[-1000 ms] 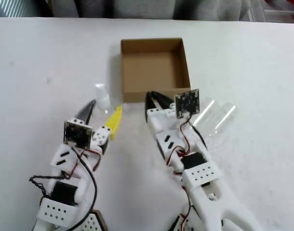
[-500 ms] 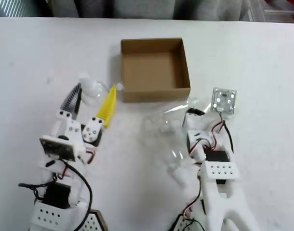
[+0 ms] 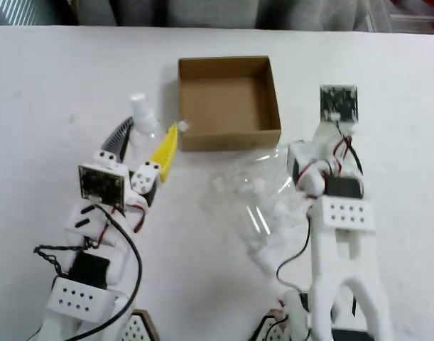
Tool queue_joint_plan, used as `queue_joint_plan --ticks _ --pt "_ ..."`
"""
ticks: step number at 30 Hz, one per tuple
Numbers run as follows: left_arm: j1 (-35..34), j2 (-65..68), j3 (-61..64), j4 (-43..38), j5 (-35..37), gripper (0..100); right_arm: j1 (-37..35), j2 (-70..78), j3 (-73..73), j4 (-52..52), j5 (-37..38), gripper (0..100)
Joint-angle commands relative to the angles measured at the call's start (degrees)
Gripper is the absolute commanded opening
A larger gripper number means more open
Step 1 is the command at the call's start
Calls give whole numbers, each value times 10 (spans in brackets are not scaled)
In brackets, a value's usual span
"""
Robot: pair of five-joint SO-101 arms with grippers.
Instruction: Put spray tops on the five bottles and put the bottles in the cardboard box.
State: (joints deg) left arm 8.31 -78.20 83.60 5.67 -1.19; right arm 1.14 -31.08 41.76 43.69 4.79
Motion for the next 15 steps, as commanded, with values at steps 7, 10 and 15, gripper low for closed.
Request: queue_joint_plan --ticks 7,10,15 --pt "-134 4 48 -6 -2 98 -10 218 -368 175 10 22" --pt "-138 4 61 -6 -2 98 -12 281 -446 205 10 22" --pt "-138 4 78 -6 -2 98 -37 399 -548 226 78 22"
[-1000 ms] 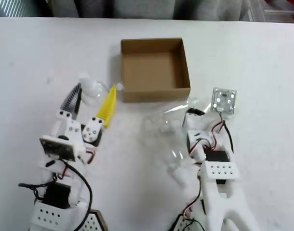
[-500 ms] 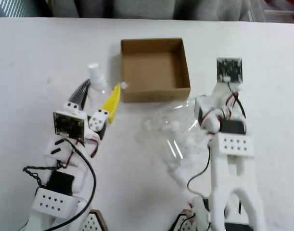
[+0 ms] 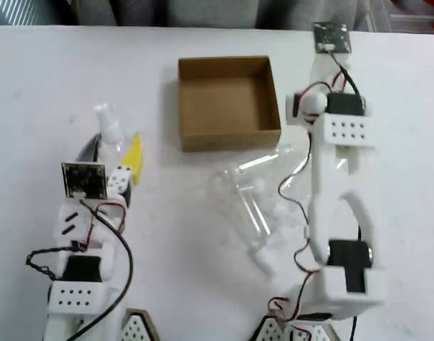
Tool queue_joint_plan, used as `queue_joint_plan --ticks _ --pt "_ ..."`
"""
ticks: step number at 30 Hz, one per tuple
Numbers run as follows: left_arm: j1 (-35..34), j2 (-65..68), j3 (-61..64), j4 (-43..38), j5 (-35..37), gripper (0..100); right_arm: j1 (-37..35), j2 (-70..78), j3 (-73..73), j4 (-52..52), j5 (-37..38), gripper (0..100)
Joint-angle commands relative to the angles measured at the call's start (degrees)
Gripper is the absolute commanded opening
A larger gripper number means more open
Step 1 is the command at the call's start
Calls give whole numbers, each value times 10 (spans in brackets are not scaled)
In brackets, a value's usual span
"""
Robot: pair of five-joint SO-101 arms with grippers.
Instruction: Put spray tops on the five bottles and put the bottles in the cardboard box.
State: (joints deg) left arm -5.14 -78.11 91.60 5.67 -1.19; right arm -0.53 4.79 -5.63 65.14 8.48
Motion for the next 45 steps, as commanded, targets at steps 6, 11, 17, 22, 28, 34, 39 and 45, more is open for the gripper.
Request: queue_joint_plan --ticks 6,11,17,22,28,34,39,45 --pt "-4 3 16 -7 -2 98 -42 162 -176 20 44 22" --pt "-4 4 17 -7 -3 98 -57 228 -236 46 44 116" --pt "-4 6 17 -7 -4 98 -51 278 -293 63 44 135" --pt "-4 6 18 -7 -5 98 -57 323 -296 59 44 104" --pt "-4 6 18 -6 -5 98 -82 344 -297 62 5 53" --pt "-4 6 18 -6 -5 98 -116 336 -310 76 -45 15" --pt "-4 6 18 -6 -5 98 -157 326 -347 116 -45 16" --pt "-2 4 26 -7 -5 98 -178 327 -375 165 -25 16"
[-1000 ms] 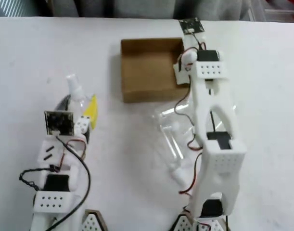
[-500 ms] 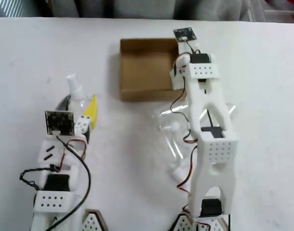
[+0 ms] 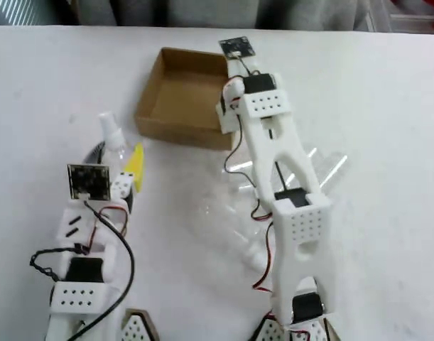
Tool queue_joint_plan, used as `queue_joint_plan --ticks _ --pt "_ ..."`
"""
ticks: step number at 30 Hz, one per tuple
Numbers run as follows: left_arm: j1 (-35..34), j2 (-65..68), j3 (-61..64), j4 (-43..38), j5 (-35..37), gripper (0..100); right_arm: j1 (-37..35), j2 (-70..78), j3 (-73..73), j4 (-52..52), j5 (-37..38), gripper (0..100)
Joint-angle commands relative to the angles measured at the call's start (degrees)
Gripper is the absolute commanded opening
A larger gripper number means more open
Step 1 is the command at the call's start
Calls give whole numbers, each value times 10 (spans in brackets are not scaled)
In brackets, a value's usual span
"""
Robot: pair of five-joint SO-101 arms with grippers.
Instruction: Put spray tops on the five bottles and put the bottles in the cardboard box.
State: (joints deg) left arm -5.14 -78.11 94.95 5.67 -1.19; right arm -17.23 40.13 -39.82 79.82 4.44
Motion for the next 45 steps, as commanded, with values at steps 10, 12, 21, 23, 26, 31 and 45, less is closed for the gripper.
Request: queue_joint_plan --ticks 10,12,21,23,26,31,45 --pt "-2 4 -7 -7 -5 98 9 -22 -22 42 151 16" --pt "-2 4 -7 -7 -6 98 8 -22 2 38 160 17" --pt "-3 4 -7 -7 -6 98 15 -29 34 37 116 17" --pt "-3 4 -7 -7 -6 98 15 -29 34 41 114 17" --pt "-3 4 -7 -7 -6 98 12 -32 35 56 114 18" --pt "-3 4 -6 -7 -6 98 11 -85 84 60 97 18" --pt "-3 4 -5 -7 -6 98 13 -251 372 -118 92 17"
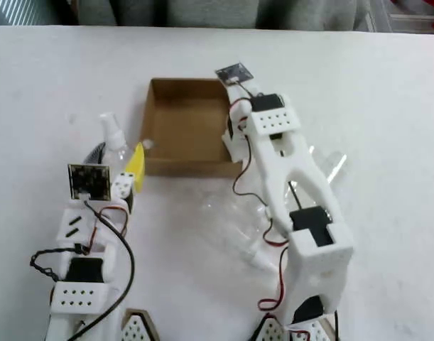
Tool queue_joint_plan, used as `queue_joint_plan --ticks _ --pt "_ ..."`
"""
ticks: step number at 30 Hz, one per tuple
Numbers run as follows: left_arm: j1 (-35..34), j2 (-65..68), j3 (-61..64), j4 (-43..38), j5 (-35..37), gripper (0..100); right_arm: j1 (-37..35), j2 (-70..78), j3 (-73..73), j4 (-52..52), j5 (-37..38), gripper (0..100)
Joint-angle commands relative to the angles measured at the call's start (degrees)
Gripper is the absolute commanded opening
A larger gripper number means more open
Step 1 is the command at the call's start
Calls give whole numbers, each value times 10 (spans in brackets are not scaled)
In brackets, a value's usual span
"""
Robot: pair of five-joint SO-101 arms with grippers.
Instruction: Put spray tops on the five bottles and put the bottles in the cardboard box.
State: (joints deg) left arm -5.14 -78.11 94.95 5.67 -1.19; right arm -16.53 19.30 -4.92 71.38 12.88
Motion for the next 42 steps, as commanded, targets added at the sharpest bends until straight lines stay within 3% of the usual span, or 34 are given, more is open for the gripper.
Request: queue_joint_plan --ticks 1,13,24,33,36,42 --pt "-3 4 -5 -7 -6 98 6 -44 34 -41 18 17" --pt "-4 4 -5 -7 -6 98 5 -44 53 -47 101 42" --pt "-3 4 -5 -7 -6 98 4 -63 42 -42 98 266" --pt "-2 4 -5 -7 -6 98 5 -131 -35 71 51 280" --pt "-3 4 -5 -7 -6 98 9 -146 -34 109 11 255" --pt "3 4 -7 -93 -5 98 51 -175 -22 184 -11 12"
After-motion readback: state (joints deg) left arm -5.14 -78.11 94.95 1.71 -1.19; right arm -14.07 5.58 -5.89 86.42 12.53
